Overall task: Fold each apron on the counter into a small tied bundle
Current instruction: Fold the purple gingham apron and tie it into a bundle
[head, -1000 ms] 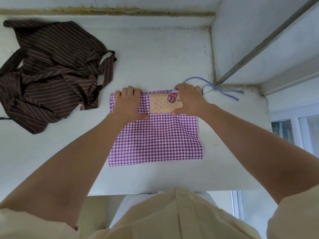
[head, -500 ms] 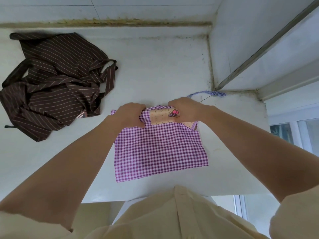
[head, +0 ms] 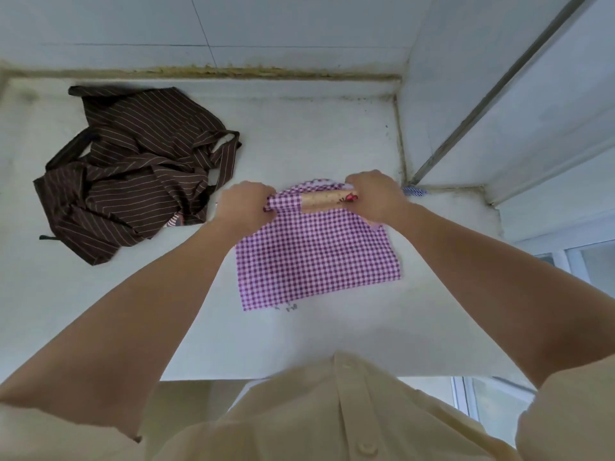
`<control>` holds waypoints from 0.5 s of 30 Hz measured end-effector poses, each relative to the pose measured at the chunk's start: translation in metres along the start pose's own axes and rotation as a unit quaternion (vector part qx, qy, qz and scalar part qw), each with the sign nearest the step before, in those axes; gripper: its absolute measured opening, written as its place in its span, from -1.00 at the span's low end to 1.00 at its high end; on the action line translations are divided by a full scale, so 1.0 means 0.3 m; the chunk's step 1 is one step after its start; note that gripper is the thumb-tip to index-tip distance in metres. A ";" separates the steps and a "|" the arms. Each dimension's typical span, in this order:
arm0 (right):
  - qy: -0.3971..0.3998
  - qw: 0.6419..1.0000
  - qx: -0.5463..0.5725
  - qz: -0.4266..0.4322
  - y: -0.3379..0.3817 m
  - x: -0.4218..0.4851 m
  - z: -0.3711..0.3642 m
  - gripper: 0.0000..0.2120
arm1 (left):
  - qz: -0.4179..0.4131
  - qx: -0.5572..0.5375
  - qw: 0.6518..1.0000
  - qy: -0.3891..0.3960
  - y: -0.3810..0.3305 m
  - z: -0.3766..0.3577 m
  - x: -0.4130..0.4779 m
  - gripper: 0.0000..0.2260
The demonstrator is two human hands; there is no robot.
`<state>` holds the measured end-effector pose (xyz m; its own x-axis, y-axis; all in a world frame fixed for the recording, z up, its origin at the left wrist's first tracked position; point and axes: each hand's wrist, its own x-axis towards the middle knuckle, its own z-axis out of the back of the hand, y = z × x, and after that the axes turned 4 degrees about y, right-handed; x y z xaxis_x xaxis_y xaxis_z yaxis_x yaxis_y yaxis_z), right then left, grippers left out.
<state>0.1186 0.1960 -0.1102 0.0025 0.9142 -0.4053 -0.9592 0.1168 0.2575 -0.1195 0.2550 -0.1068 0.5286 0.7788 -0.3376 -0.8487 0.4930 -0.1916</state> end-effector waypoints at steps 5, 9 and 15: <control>-0.281 0.959 0.033 0.030 0.037 -0.021 0.120 -0.72 | -0.039 0.052 0.948 -0.311 -0.018 0.141 -0.029 -0.81; -0.280 0.954 0.014 0.107 0.016 -0.077 0.059 -0.57 | -0.108 0.090 0.932 -0.333 0.004 0.087 -0.086 -0.74; -0.004 0.994 -0.053 0.095 -0.019 -0.202 -0.185 -0.70 | -0.043 0.045 0.998 -0.005 -0.015 -0.152 -0.229 -0.62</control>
<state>0.1081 0.1184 -0.1358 -0.1795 0.9193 -0.3503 -0.9669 -0.0991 0.2353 -0.1527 0.1816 -0.1249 0.6002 0.7356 -0.3140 -0.7953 0.5907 -0.1365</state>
